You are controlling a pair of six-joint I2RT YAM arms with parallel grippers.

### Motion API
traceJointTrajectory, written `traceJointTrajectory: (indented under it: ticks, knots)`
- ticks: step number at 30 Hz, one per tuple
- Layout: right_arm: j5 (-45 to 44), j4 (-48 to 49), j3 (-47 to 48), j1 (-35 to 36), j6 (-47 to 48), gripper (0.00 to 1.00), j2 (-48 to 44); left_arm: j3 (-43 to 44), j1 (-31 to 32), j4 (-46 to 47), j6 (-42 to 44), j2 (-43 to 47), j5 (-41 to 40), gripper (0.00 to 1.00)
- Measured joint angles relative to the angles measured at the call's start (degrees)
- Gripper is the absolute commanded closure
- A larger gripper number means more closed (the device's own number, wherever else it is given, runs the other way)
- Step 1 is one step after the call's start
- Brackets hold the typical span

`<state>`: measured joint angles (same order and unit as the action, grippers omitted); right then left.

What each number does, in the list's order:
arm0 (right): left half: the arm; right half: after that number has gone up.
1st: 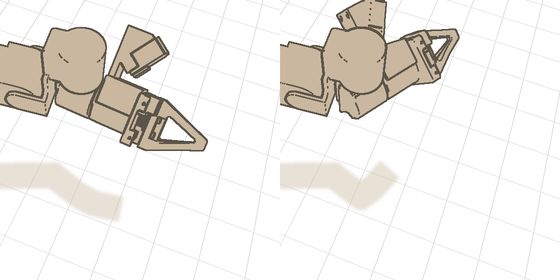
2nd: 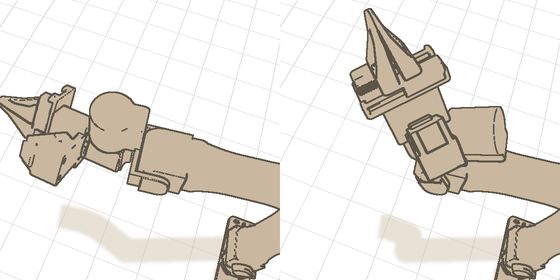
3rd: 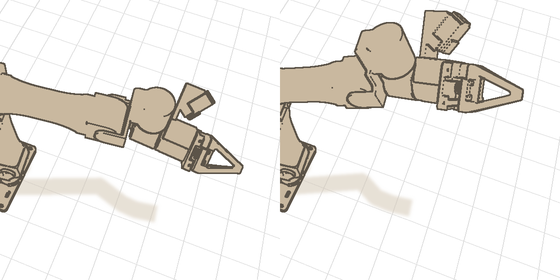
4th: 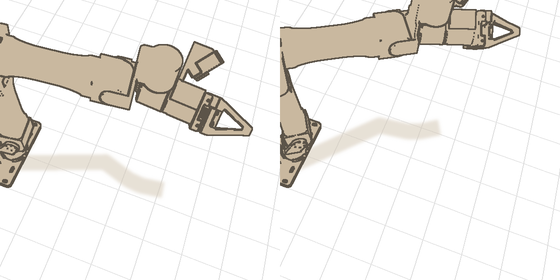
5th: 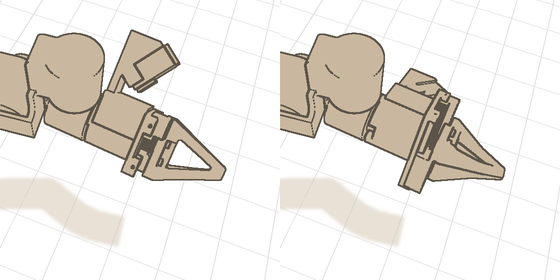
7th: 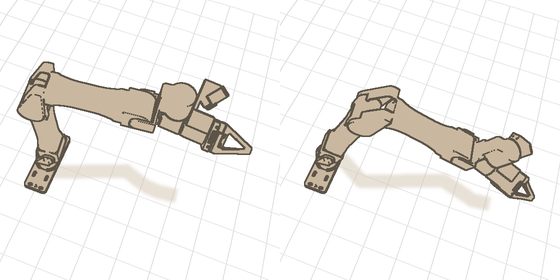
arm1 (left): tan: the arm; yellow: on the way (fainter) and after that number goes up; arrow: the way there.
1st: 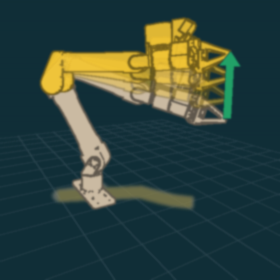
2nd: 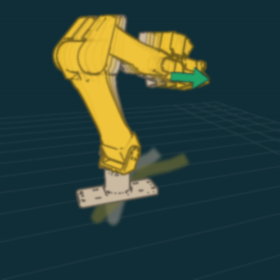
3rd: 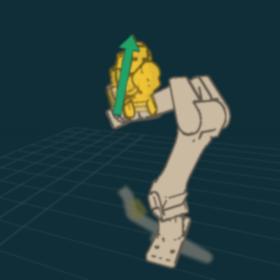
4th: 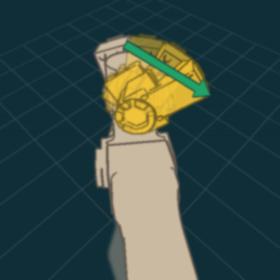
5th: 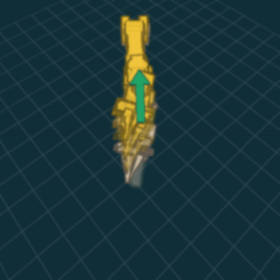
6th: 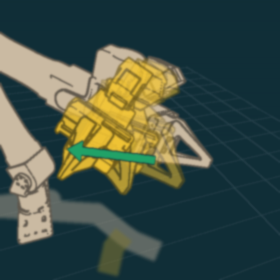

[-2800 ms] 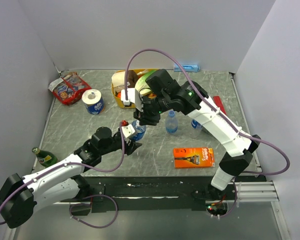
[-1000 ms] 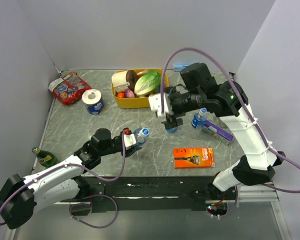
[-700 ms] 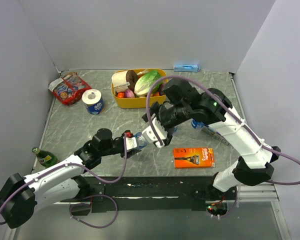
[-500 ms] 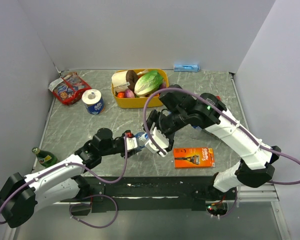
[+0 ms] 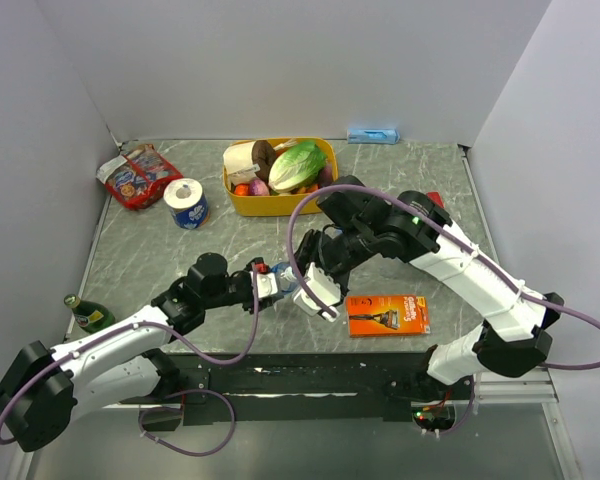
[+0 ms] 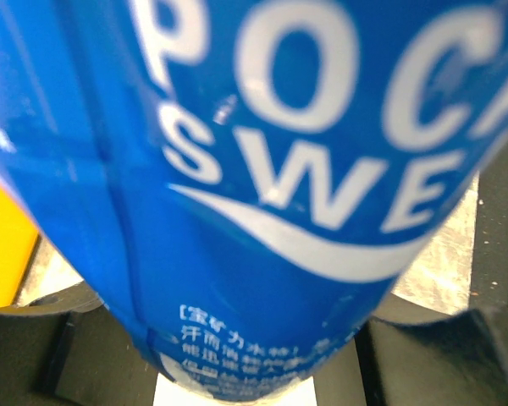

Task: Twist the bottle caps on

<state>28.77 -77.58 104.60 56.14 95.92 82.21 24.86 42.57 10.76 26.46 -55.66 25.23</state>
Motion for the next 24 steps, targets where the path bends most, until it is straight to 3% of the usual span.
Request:
traceJointTrajectory:
  ticks: [8,18,24]
  knots:
    - [0.26,0.02,0.00,0.35,-0.35,0.47,1.79,0.57,0.00,-0.44,0.94,-0.11,-0.72,0.99]
    - [0.11,-0.04,0.11,0.35,-1.97,0.63,2.75,0.57,0.00,-0.57,1.16,-0.46,-1.75,0.99]
    - [-0.87,0.02,0.94,0.07,-5.44,0.66,4.20,0.57,0.00,-0.96,0.59,-0.72,-3.91,0.99]
